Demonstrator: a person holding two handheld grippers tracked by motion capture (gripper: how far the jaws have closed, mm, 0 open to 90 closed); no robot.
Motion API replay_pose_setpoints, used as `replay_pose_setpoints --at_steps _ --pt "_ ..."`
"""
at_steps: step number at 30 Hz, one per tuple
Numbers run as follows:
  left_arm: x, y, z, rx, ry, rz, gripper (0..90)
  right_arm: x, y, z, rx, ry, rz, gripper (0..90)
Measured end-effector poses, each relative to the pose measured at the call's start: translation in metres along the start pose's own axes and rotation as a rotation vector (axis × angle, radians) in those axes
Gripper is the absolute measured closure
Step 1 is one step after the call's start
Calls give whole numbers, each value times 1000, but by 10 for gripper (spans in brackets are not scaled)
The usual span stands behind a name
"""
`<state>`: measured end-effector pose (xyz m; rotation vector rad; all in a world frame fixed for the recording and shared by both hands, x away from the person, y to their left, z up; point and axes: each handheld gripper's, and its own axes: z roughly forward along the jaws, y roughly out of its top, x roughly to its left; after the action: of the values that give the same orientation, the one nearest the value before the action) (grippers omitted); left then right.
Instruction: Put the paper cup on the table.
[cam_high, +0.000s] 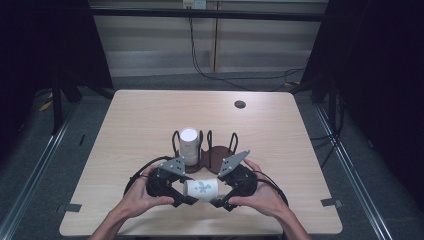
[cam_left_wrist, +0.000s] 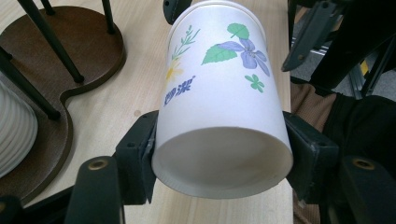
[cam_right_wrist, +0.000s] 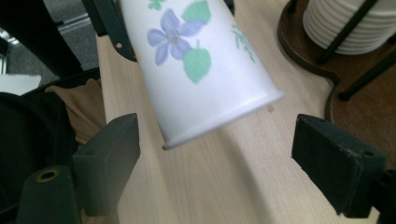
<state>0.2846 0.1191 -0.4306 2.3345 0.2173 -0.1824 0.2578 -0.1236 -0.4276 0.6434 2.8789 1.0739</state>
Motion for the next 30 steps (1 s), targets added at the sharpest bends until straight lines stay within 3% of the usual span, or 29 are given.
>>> replay_pose_setpoints --at_steps 11,16,19,30 --pt "-2 -2 -1 -49 21 -11 363 -3 -25 -2 -134 13 72 145" --pt "-4 -3 0 -50 31 -2 362 -4 -27 -4 -188 22 86 144" --pt "-4 -4 -1 -66 44 -1 363 -4 -29 -6 -231 25 81 198" --pt "-4 -6 -7 -143 46 -23 363 -8 -37 -11 -368 52 129 151"
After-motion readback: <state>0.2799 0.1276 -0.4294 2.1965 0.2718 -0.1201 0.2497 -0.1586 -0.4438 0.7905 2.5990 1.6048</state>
